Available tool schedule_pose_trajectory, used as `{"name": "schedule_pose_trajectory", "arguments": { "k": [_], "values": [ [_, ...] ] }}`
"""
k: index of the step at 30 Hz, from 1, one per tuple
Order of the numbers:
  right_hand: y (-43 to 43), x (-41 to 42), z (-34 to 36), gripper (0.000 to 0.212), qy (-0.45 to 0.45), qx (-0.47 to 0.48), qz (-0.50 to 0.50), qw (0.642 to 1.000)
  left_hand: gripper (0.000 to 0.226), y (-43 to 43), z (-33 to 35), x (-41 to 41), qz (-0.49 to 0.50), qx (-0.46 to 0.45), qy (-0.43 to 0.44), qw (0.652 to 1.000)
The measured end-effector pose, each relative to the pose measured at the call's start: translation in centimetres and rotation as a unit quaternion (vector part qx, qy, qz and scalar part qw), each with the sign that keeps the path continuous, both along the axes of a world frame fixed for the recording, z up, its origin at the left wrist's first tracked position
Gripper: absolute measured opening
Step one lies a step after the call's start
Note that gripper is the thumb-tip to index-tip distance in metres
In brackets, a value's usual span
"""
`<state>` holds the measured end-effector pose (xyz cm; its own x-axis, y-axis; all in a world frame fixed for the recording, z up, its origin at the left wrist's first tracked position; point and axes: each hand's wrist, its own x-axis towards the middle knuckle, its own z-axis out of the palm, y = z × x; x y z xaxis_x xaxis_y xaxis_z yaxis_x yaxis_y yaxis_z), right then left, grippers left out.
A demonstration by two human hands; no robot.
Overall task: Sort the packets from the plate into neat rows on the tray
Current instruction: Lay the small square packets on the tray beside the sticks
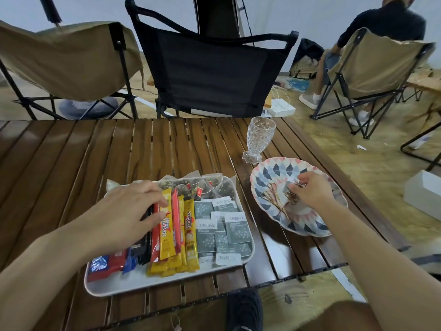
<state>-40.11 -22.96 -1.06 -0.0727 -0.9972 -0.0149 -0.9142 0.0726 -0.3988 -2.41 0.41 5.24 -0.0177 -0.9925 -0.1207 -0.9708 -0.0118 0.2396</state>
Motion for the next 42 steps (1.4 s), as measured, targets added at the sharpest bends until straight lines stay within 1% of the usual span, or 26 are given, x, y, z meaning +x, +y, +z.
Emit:
{"name": "schedule_pose_trajectory", "arguments": {
  "k": [3, 5, 11, 14, 15, 17, 19, 21, 24, 25, 27, 29, 31, 33, 35, 39, 42],
  "values": [
    [0.4, 0.1, 0.5, 0.041, 0.017, 0.008, 0.02, 1.0, 0.041, 0.1, 0.1, 0.0, -0.001, -0.002, 0.002, 1.0],
    [0.5, 0.0, 0.7, 0.038, 0.007, 0.011, 0.022, 1.0, 0.04, 0.1, 0.3, 0.0, -0.001, -0.005, 0.002, 1.0],
    [0.8, -0.2, 0.9, 0.041, -0.082, -0.02, -0.023, 0.996, 0.039, 0.4, 0.5, 0.1, 0.003, -0.011, 0.007, 1.0],
    [0.8, -0.7, 1.0, 0.046, -0.122, -0.018, -0.059, 0.991, 0.04, 0.5, 0.6, 0.3, 0.007, -0.009, 0.011, 1.0],
    [0.8, -0.8, 1.2, 0.048, -0.149, -0.015, -0.078, 0.986, 0.04, 0.5, 0.6, 0.3, 0.007, -0.008, 0.011, 1.0],
    [0.8, -1.0, 1.7, 0.051, -0.237, -0.017, -0.118, 0.964, 0.04, 0.5, 0.6, 0.5, 0.008, -0.007, 0.013, 1.0],
    [0.9, -1.0, 2.6, 0.042, -0.316, -0.028, -0.132, 0.939, 0.039, 0.4, 0.7, 0.5, 0.008, -0.008, 0.013, 1.0],
    [1.0, -0.5, 3.3, 0.027, -0.347, -0.035, -0.106, 0.931, 0.039, 0.3, 0.8, 0.5, 0.009, -0.008, 0.014, 1.0],
    [1.9, 1.3, 4.5, 0.029, -0.428, -0.019, -0.048, 0.902, 0.04, 0.2, 0.8, 0.5, 0.013, -0.006, 0.017, 1.0],
    [2.3, 2.2, 4.8, 0.03, -0.442, -0.004, -0.024, 0.896, 0.04, 0.2, 0.8, 0.5, 0.013, -0.006, 0.019, 1.0],
    [3.6, 4.6, 5.5, 0.026, -0.433, 0.052, 0.044, 0.899, 0.04, 0.1, 0.7, 0.6, 0.015, -0.005, 0.02, 1.0],
    [5.4, 7.3, 5.8, 0.022, -0.398, 0.117, 0.108, 0.903, 0.038, 0.1, 0.6, 0.7, 0.016, -0.007, 0.019, 1.0],
    [7.2, 9.9, 5.5, 0.025, -0.357, 0.17, 0.15, 0.906, 0.036, 0.1, 0.6, 0.9, 0.015, -0.011, 0.018, 1.0],
    [8.4, 12.0, 4.7, 0.028, -0.308, 0.201, 0.177, 0.913, 0.035, 0.2, 0.6, 1.0, 0.016, -0.012, 0.018, 1.0],
    [9.1, 13.6, 3.8, 0.026, -0.27, 0.208, 0.188, 0.921, 0.035, 0.3, 0.6, 1.0, 0.017, -0.009, 0.017, 1.0],
    [9.3, 15.3, 2.8, 0.023, -0.204, 0.18, 0.163, 0.948, 0.035, 0.4, 0.5, 1.2, 0.02, -0.009, 0.014, 1.0],
    [8.8, 16.0, 2.5, 0.027, -0.179, 0.157, 0.154, 0.959, 0.035, 0.4, 0.5, 1.4, 0.022, -0.011, 0.014, 1.0]
  ]
}}
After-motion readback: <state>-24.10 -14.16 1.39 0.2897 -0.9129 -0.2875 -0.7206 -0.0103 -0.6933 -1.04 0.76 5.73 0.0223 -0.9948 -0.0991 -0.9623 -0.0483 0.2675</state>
